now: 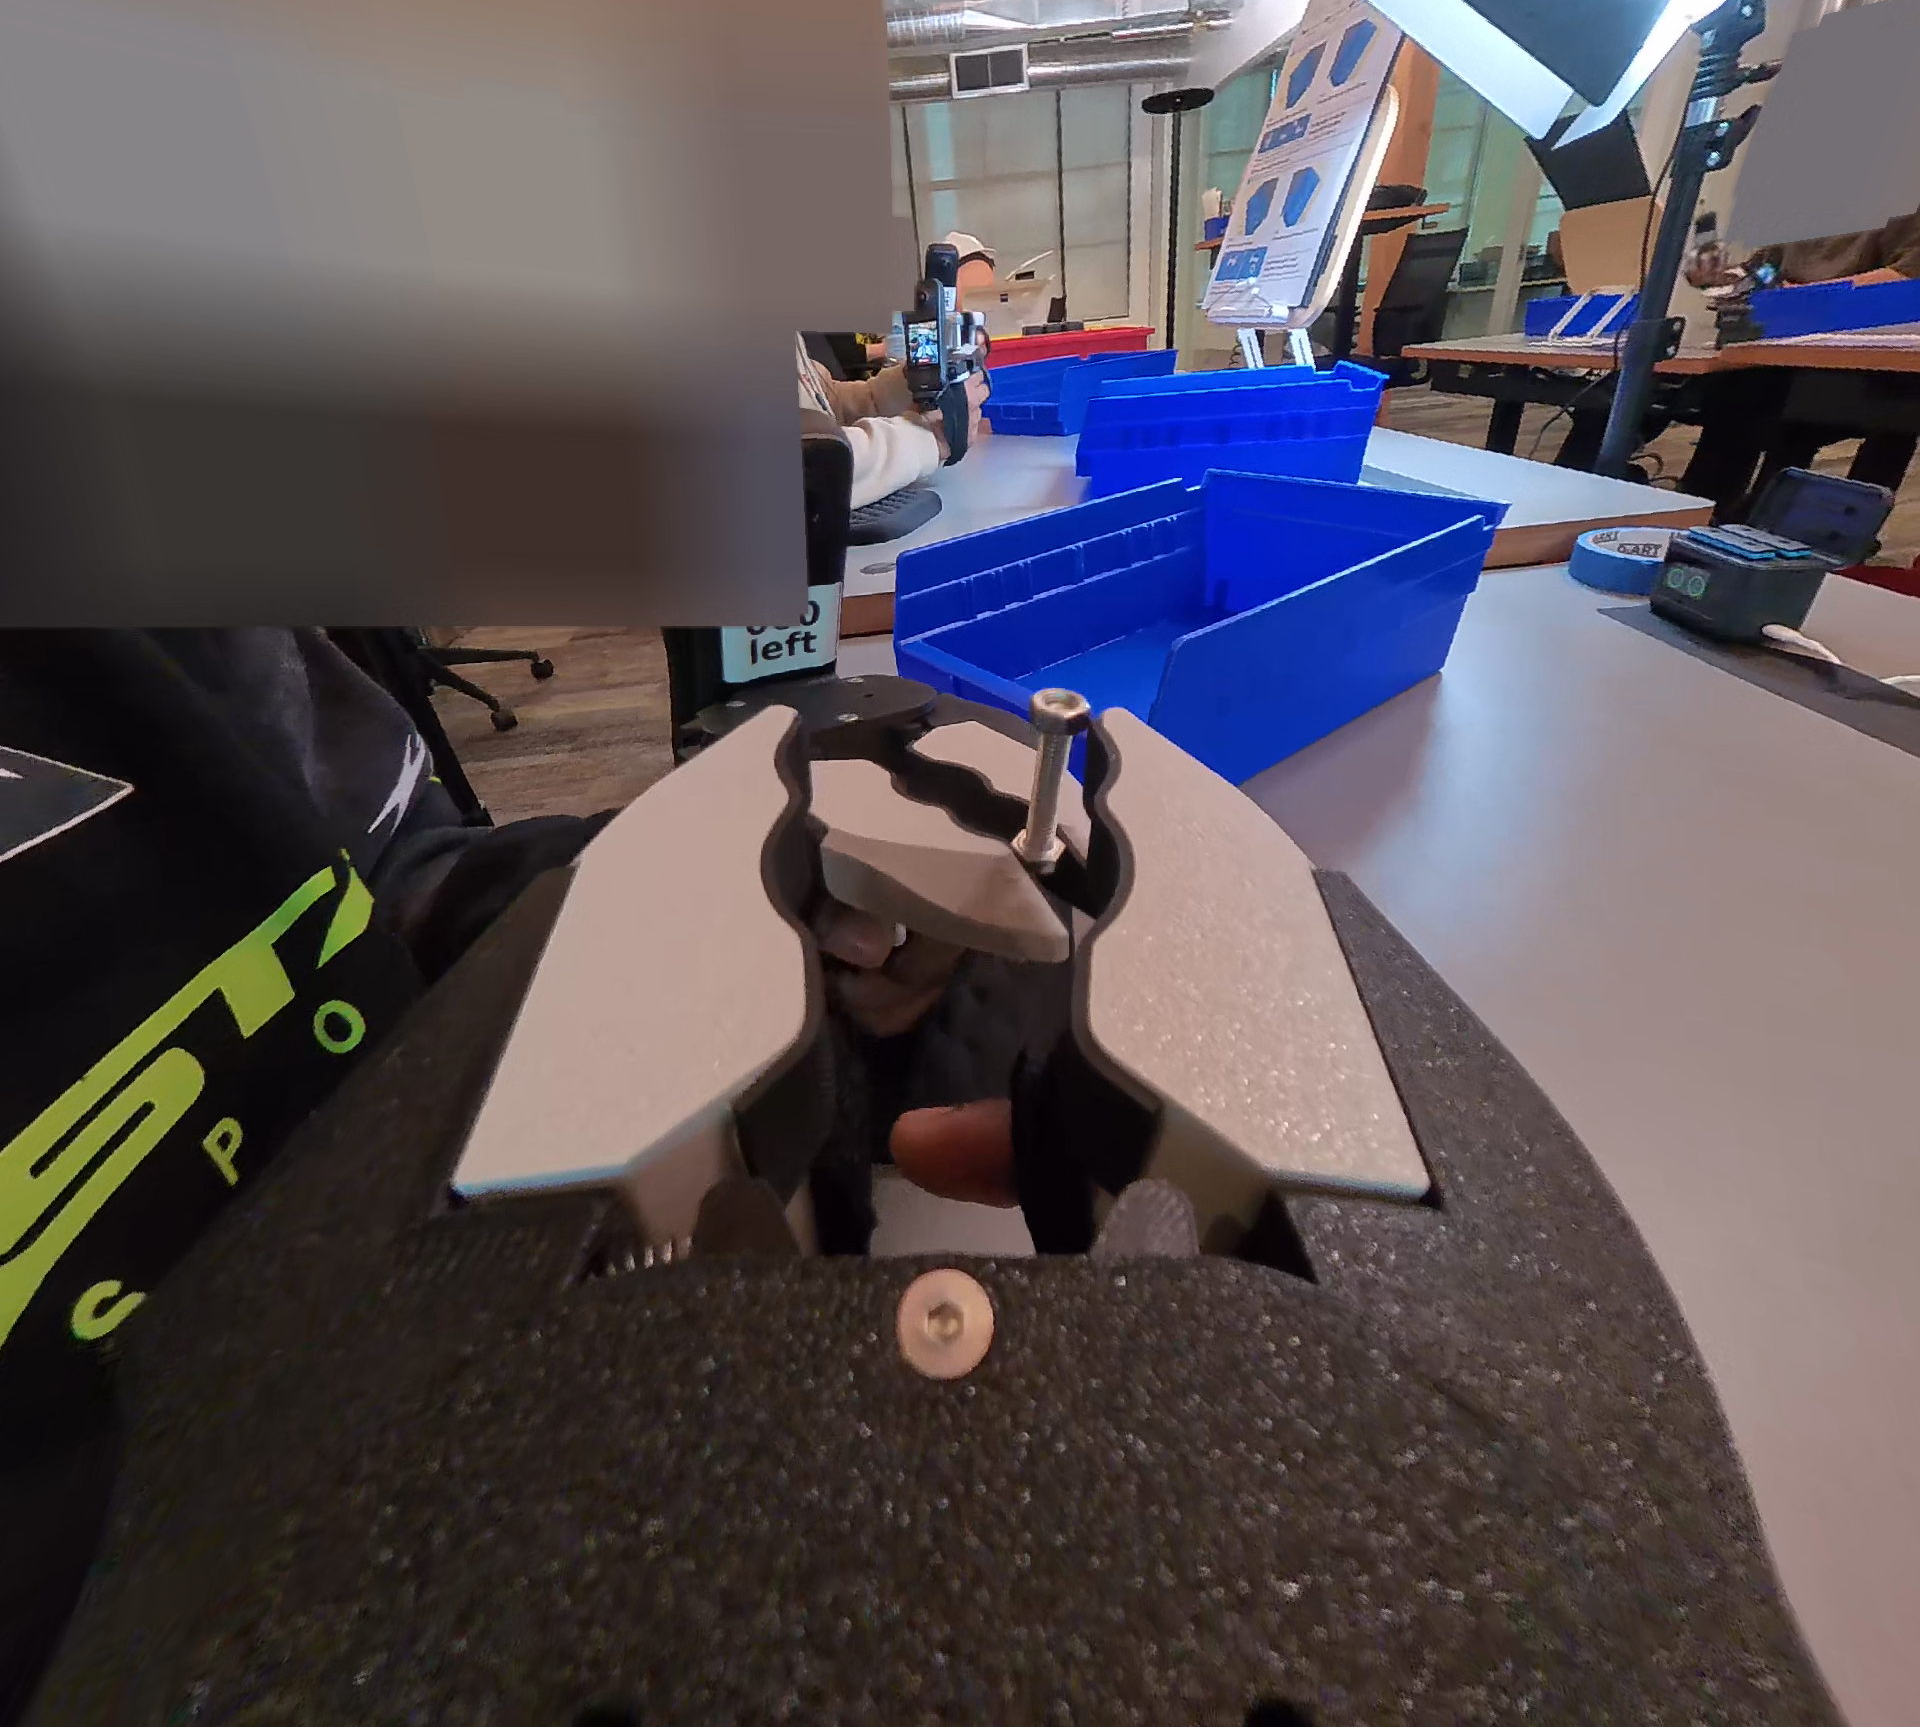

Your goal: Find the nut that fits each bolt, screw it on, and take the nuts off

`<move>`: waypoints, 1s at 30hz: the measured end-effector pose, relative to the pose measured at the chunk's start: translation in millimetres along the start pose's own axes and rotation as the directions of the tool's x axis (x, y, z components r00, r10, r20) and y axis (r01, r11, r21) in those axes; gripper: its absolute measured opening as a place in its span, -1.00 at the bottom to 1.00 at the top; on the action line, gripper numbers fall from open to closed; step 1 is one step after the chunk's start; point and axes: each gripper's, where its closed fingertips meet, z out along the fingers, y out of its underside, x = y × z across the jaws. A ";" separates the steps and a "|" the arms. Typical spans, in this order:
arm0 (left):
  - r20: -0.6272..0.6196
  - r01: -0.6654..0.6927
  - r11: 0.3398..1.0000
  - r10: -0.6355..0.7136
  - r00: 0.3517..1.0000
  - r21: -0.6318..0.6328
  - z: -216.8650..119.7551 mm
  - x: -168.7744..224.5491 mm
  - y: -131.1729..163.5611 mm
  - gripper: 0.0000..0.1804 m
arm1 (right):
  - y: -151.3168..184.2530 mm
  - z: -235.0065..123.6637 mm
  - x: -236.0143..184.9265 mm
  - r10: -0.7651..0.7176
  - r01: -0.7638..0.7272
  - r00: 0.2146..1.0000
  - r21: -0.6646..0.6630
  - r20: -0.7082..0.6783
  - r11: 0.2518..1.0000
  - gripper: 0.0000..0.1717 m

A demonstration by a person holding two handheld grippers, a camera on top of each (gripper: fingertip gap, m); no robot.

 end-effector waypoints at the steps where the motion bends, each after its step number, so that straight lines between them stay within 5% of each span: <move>1: 0.001 0.000 1.000 0.000 1.000 0.000 -0.1 -0.1 0.0 -0.89 | -0.1 -2.3 -0.9 0.000 0.000 1.000 0.002 -0.001 1.000 -0.42; 16: -0.029 -0.033 0.999 0.032 0.999 -0.035 2.8 6.3 5.5 -0.89 | 7.0 26.0 3.8 -0.013 0.015 0.999 -0.059 0.044 0.998 -0.36; 30: 0.010 0.014 1.000 -0.014 1.000 -0.002 0.0 -2.8 1.4 -0.89 | 5.5 -2.6 -5.0 -0.015 0.014 0.999 -0.020 -0.034 1.000 -0.41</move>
